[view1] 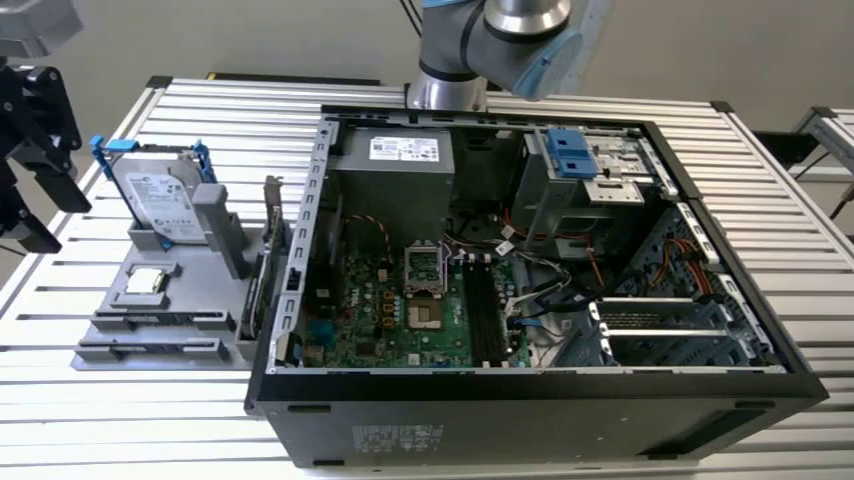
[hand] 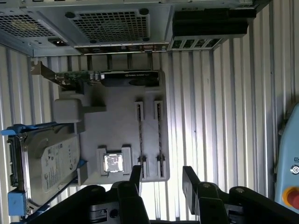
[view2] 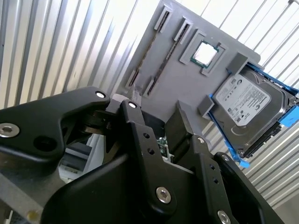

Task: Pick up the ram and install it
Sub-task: 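Pick up the ram and move it above insertion slot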

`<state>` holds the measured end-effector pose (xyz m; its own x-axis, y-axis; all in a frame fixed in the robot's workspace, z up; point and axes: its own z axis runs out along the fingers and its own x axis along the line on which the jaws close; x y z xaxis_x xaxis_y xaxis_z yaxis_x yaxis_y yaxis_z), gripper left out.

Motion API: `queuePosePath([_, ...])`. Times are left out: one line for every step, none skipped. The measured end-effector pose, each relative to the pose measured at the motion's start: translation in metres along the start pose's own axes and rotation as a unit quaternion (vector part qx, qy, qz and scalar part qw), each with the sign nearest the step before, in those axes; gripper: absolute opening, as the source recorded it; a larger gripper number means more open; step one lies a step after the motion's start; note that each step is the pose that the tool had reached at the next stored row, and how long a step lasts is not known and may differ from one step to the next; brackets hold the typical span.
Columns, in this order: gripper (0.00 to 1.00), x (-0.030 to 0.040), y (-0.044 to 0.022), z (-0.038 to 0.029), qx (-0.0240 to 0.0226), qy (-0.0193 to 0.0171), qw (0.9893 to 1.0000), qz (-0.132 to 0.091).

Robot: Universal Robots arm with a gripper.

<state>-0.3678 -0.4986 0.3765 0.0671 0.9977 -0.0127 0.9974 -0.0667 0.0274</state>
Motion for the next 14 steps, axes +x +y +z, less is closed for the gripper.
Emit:
queuePosePath([1.00, 0.0000, 0.0000, 0.0005, 0.0000, 0.0000, 1.0000, 0.000])
queuePosePath([1.00, 0.0000, 0.0000, 0.0011, 0.0000, 0.0000, 1.0000, 0.000])
queuePosePath([1.00, 0.0000, 0.0000, 0.0016, 0.0000, 0.0000, 1.0000, 0.000])
queuePosePath([1.00, 0.0000, 0.0000, 0.0021, 0.0000, 0.0000, 1.0000, 0.000])
queuePosePath([1.00, 0.0000, -0.0001, 0.0028, 0.0000, 0.0000, 1.0000, 0.000])
queuePosePath([1.00, 0.0000, -0.0001, 0.0034, 0.0000, 0.0000, 1.0000, 0.000])
queuePosePath([1.00, 0.0000, -0.0001, 0.0041, 0.0000, 0.0000, 1.0000, 0.000])
queuePosePath([1.00, 0.0001, -0.0001, 0.0047, 0.0000, 0.0000, 1.0000, 0.000])
queuePosePath([1.00, 0.0001, -0.0001, 0.0053, 0.0000, 0.0000, 1.0000, -0.001])
queuePosePath([1.00, 0.0001, -0.0002, 0.0058, 0.0000, 0.0000, 1.0000, -0.001])
queuePosePath([1.00, 0.0001, -0.0002, 0.0062, 0.0001, 0.0000, 1.0000, -0.001])
queuePosePath([1.00, 0.0001, -0.0002, 0.0066, 0.0001, 0.0000, 1.0000, -0.001])
queuePosePath([1.00, 0.0001, -0.0002, 0.0072, 0.0000, 0.0000, 1.0000, -0.001])
queuePosePath([1.00, 0.0001, -0.0002, 0.0076, 0.0000, 0.0000, 1.0000, -0.001])
